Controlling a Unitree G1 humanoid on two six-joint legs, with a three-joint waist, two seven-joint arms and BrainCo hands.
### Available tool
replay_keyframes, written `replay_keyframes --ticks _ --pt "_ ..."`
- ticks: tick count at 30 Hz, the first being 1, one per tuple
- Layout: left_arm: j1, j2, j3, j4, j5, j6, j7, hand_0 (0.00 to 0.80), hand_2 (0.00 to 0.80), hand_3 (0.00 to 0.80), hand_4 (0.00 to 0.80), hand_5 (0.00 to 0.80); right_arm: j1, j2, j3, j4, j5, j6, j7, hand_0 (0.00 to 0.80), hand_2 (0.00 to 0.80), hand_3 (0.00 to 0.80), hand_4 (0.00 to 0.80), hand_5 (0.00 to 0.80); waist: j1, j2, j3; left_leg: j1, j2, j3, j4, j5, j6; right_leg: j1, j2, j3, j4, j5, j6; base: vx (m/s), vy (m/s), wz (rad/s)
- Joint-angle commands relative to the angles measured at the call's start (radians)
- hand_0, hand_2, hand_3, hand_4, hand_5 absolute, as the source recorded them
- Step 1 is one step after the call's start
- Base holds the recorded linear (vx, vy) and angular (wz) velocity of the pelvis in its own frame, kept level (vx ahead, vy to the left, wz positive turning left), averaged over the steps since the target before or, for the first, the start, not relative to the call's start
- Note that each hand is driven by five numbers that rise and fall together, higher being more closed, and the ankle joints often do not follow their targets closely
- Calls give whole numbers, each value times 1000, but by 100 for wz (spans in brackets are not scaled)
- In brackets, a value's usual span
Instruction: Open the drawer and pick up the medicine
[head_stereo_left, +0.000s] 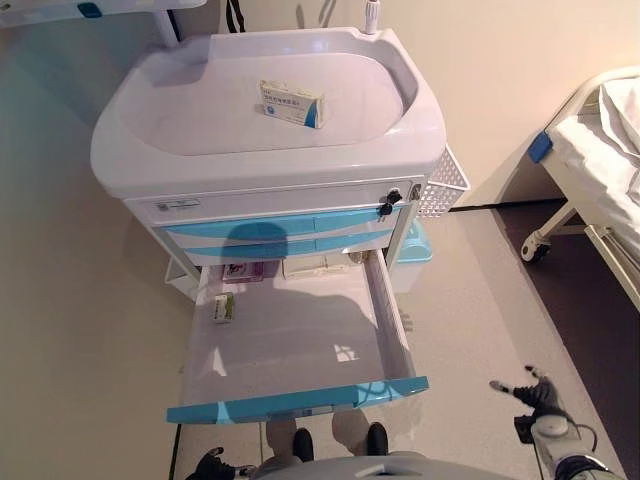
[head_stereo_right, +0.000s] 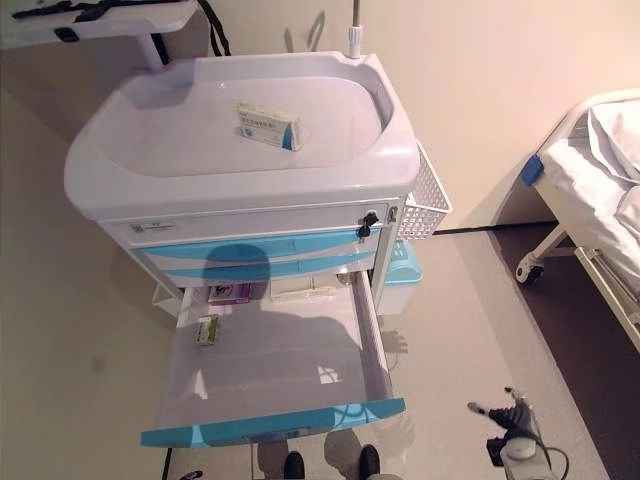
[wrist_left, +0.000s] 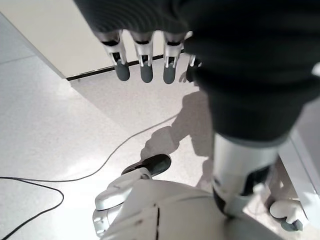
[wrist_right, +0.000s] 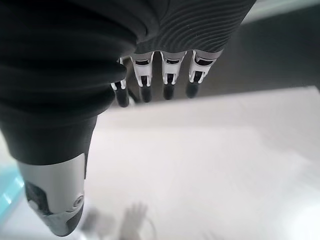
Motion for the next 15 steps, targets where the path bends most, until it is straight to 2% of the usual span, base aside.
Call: replay_keyframes --ticks 1,5,10,15 --pt "-41 13 -24 28 55 -11 -9 0 0 0 0 0 -46 -6 30 2 -41 -6 25 0 0 0 0 0 12 -25 3 -18 -56 -14 18 -31 21 -55 -25 -9 123 -7 55 0 0 0" --pt "-62 22 -70 -6 69 -20 -10 0 0 0 0 0 -51 44 110 111 -92 14 58 0 0 0 0 0 4 -6 54 -47 -63 -27 62 -41 33 -105 -25 -7 213 -47 41 -15 8 2" --pt "-101 32 -110 -44 71 -24 5 0 0 0 0 0 -75 58 149 112 -100 18 61 0 0 0 0 0 -3 12 108 -94 -71 -33 117 -51 39 -166 -37 -8 296 -75 29 -41 13 12" --pt "-146 41 -147 -80 62 -28 22 0 0 0 0 0 -106 55 180 78 -92 11 53 0 0 0 0 0 -7 14 172 -193 -79 -26 235 -79 40 -251 -41 2 392 -102 14 -93 -19 6"
